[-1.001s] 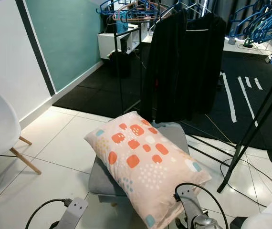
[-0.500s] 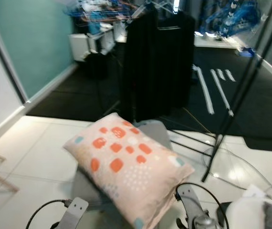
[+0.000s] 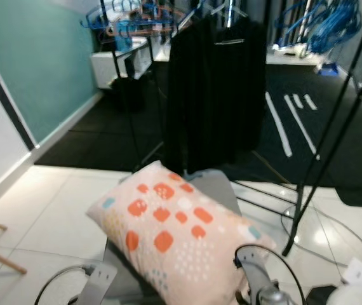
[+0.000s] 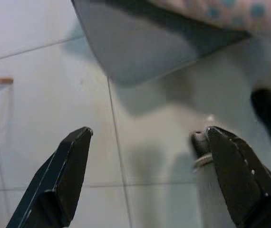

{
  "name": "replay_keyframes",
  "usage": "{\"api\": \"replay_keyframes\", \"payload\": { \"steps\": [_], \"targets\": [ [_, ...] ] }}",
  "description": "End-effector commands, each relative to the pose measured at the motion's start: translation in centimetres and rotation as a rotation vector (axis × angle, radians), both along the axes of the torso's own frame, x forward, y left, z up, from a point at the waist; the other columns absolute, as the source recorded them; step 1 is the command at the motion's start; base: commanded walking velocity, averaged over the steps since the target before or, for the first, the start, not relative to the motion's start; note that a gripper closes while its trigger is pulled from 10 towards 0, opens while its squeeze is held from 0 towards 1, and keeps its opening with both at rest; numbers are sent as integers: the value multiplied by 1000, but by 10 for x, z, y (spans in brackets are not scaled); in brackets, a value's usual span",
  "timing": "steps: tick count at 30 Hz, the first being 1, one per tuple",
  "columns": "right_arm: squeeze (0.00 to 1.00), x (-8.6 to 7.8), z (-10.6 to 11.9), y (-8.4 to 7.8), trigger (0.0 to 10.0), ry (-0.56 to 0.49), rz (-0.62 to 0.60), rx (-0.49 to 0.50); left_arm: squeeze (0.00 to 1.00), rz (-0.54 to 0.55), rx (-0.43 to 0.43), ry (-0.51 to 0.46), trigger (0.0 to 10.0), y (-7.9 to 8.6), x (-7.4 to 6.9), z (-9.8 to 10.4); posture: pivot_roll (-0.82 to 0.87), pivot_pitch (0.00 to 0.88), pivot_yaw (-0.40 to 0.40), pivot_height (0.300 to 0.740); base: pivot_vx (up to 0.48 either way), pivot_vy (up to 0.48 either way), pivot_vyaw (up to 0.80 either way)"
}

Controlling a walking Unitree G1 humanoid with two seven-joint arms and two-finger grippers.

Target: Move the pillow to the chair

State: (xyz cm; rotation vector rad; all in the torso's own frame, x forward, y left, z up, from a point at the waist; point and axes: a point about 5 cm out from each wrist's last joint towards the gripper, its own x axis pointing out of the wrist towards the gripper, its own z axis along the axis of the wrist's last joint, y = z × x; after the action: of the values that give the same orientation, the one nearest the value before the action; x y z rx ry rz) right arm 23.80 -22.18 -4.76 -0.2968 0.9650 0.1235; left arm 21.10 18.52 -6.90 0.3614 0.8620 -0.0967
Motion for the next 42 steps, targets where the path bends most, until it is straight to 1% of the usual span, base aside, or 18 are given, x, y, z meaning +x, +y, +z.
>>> {"api": "replay_keyframes", "payload": {
  "steps": [1, 3, 5, 7, 10, 12, 14, 18, 20, 23, 24, 27, 29, 35, 36, 37, 38, 42],
  "targets": [
    [0, -6, -5, 2, 10000, 30, -10, -3, 0, 32, -15, 22, 10000, 4, -8, -4, -176, 19, -34, 740, 0, 0, 0],
    [0, -6, -5, 0, 10000, 46, -12, -42, 0, 75, -51, 9, 10000, 3, -9, -4, -177, 20, -33, 735, 0, 0, 0],
    [0, -7, -5, -2, 10000, 57, -23, -81, 0, 167, -138, -2, 10000, 2, -11, -6, -177, 20, -33, 725, 0, 0, 0],
    [0, -7, -5, -3, 10000, 59, -26, -90, 0, 190, -160, -5, 10000, 1, -12, -6, -177, 20, -33, 720, 0, 0, 0],
    [0, -7, -4, -5, 10000, 50, -42, -126, 0, 332, -354, 10, 10000, -5, -17, -9, -182, 22, -32, 705, 0, 0, 0],
    [0, -6, -4, -6, 10000, 47, -44, -138, 0, 352, -387, 13, 10000, -7, -17, -10, -182, 22, -32, 700, 0, 0, 0],
    [0, -6, -4, -6, 10000, 47, -44, -138, 0, 352, -387, 13, 10000, -7, -17, -10, -182, 22, -32, 700, 0, 0, 0],
    [0, -7, -4, -6, 10000, 13, -91, -115, 0, 506, -580, -75, 10000, -13, -17, -8, -182, 12, -29, 680, 0, 0, 0],
    [0, -7, -5, -5, 10000, 3, -105, -89, 0, 530, -611, -97, 10000, -13, -17, -8, -182, 12, -28, 675, 0, 0, 0],
    [0, -7, -5, -3, 10000, -14, -99, -58, 0, 539, -645, -120, 10000, -14, -16, -6, -184, 10, -27, 670, 0, 0, 0],
    [0, -6, -4, 1, 10000, -45, -95, 1, 0, 493, -668, -157, 10000, -15, -13, -3, -198, 13, -22, 660, 0, 0, 0],
    [0, -5, -4, 3, 10000, -59, -95, 30, 0, 435, -656, -171, 10000, -14, -11, -1, -203, 12, -21, 655, 0, 0, 0],
    [0, -3, -3, 5, 10000, -80, -78, 52, 0, 334, -657, -193, 10000, -16, -7, 3, -207, 12, -18, 645, 0, 0, 0],
    [0, -1, -1, 8, 10000, -116, -62, 80, 0, 312, -680, -219, 10000, -15, -6, 5, -229, 15, 6, 630, 0, 0, 0],
    [0, 0, -1, 8, 10000, -127, -64, 85, 114, 315, -682, -218, 10000, -15, -6, 5, -238, 20, 15, 625, 0, 0, 0],
    [0, 0, -1, 8, 10000, -127, -64, 85, 114, 315, -682, -218, 10000, -15, -6, 5, -238, 20, 15, 625, 0, 0, 0],
    [0, 0, 0, 9, 10000, -137, -65, 90, 1000, 318, -684, -223, 10000, -14, -6, 5, -247, 24, 21, 620, 0, 0, 0],
    [0, 0, 0, 9, 10000, -150, -68, 98, 1000, 336, -714, -240, 10000, -14, -6, 6, -258, 26, 24, 605, 0, 0, 0]
  ]
}}
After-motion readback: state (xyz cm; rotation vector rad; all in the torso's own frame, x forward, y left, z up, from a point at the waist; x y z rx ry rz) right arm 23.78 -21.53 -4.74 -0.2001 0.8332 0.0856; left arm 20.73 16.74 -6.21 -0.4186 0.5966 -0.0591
